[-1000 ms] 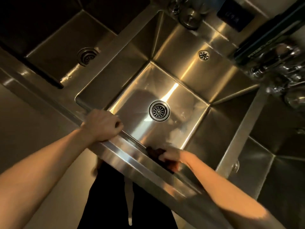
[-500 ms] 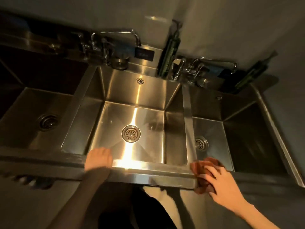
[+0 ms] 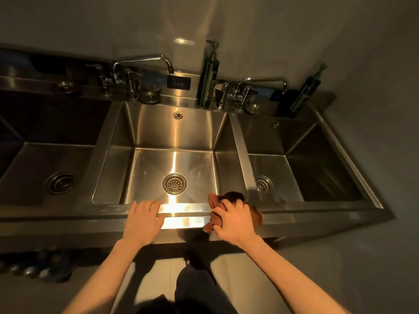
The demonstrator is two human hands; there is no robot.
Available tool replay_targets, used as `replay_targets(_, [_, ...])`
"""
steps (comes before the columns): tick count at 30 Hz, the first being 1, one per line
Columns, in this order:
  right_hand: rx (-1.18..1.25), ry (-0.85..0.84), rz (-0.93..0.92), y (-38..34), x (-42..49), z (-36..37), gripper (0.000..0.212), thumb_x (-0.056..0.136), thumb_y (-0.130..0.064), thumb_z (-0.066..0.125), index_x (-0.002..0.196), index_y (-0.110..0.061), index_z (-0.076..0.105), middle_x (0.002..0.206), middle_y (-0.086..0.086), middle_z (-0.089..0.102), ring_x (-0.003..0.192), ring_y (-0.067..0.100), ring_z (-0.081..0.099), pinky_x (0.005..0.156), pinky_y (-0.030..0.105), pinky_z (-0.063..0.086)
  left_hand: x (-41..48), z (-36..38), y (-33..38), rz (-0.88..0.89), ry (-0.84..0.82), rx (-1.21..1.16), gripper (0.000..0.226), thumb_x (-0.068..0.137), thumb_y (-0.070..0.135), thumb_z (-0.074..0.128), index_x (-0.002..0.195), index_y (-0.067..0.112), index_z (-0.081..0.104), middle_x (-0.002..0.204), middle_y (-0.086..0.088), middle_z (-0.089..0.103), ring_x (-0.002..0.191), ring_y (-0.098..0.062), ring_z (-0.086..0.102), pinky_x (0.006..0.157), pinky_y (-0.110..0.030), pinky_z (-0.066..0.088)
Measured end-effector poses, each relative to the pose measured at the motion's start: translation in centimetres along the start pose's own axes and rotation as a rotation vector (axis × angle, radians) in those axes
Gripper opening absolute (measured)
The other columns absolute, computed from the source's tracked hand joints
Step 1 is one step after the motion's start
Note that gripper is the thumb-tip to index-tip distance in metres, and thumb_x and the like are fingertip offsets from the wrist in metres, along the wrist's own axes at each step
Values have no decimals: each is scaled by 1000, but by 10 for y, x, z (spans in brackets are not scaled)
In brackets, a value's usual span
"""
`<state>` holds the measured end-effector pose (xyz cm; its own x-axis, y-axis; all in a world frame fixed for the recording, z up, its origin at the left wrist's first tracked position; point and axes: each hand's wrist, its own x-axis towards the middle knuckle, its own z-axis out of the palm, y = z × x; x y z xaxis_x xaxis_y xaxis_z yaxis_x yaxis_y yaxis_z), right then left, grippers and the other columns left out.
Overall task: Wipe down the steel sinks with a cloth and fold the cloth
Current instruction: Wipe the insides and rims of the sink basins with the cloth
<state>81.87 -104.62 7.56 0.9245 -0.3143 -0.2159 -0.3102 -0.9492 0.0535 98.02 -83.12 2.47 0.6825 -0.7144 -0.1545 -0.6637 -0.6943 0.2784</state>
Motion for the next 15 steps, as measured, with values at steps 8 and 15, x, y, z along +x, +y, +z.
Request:
replay_targets(8, [22,-21,311,84,-21,18,51,84,-58,33,128,-38,50,135,2,48,115,28,48,92,38,44,-17,-7,-8,45,-31,8,59,94,46,17,147,22,26,152,-2,30,141,-21,25,117,-43,13])
replay_targets(15, [9,85,174,-8,-1,14,39,72,-49,59,107,-31,64,109,0,61,90,29,56,68,36,47,-55,-31,-75,-158,149,8,45,95,32,48,138,18,47,149,-9,36,142,-27,23,112,-51,11])
